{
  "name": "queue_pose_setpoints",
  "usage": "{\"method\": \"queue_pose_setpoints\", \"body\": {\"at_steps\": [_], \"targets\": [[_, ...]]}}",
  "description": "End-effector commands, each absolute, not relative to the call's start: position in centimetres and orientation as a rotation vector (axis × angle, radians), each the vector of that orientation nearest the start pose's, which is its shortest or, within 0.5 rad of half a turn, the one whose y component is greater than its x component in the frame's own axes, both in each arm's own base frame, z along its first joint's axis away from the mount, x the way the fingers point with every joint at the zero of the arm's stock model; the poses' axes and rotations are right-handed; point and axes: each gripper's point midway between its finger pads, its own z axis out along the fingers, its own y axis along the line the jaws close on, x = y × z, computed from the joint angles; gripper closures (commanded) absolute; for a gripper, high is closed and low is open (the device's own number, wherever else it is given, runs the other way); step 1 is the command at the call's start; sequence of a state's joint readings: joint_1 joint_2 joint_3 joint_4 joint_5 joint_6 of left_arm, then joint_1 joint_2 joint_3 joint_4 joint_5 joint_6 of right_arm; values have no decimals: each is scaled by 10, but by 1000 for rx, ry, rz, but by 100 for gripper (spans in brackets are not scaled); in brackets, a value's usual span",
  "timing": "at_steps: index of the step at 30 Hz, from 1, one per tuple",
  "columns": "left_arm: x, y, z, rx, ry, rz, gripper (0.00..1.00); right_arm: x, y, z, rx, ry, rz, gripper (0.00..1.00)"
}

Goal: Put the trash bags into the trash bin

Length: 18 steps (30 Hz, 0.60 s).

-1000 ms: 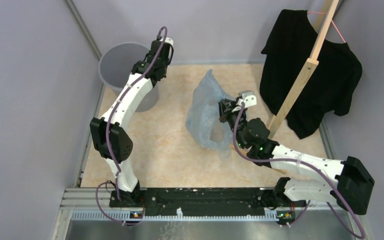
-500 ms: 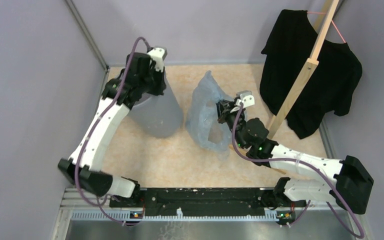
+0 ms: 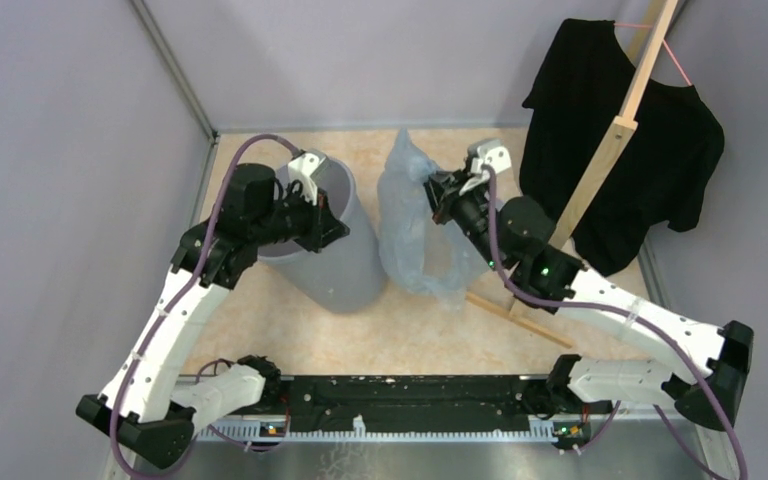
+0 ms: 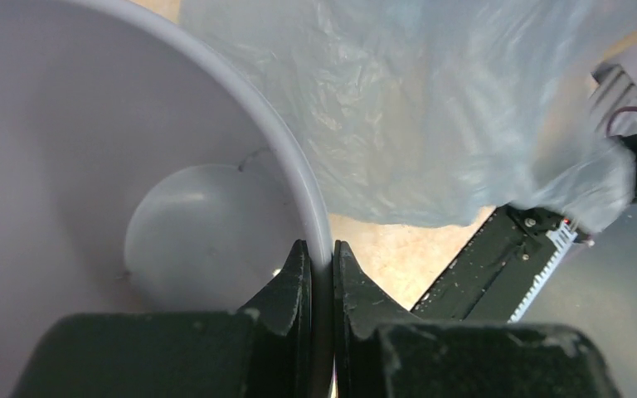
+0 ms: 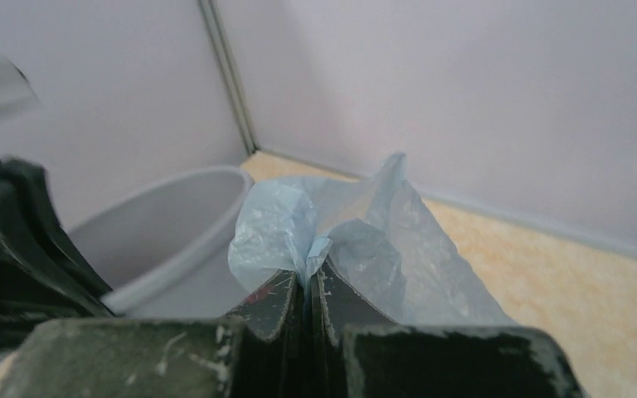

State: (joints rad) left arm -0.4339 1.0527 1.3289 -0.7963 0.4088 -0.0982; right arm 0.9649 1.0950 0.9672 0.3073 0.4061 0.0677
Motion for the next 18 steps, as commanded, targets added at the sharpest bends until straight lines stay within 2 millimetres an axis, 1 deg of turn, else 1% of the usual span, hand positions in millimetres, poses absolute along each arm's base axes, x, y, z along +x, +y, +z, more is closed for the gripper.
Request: {"method": "queue_pose_setpoints", "body": {"at_steps": [1, 2, 3, 6, 8, 10, 13, 16, 18], "targets": [[219, -211, 328, 652, 1919, -928, 100, 262, 282, 453, -407, 1349, 599, 100], [216, -215, 329, 654, 1902, -958, 100, 262, 281, 469, -400, 1338, 598, 100], [215, -218, 332, 651, 1883, -982, 100, 265, 279, 477, -414, 1342, 557, 100], [214, -229, 334, 659, 1840, -1006, 100, 268, 272, 517, -384, 1318, 531, 100], [212, -237, 333, 670, 1829, -1005, 100, 262, 270, 544, -374, 1281, 560, 100], [208, -249, 332, 697, 1818, -1013, 99, 253, 268, 569, -364, 1231, 620, 100], [201, -264, 324, 744, 1825, -999, 87, 233, 269, 602, -364, 1149, 740, 100], [196, -274, 313, 787, 1846, -995, 70, 222, 271, 616, -371, 1104, 817, 100], [193, -274, 311, 796, 1854, -995, 59, 217, 270, 622, -367, 1087, 842, 100]]}}
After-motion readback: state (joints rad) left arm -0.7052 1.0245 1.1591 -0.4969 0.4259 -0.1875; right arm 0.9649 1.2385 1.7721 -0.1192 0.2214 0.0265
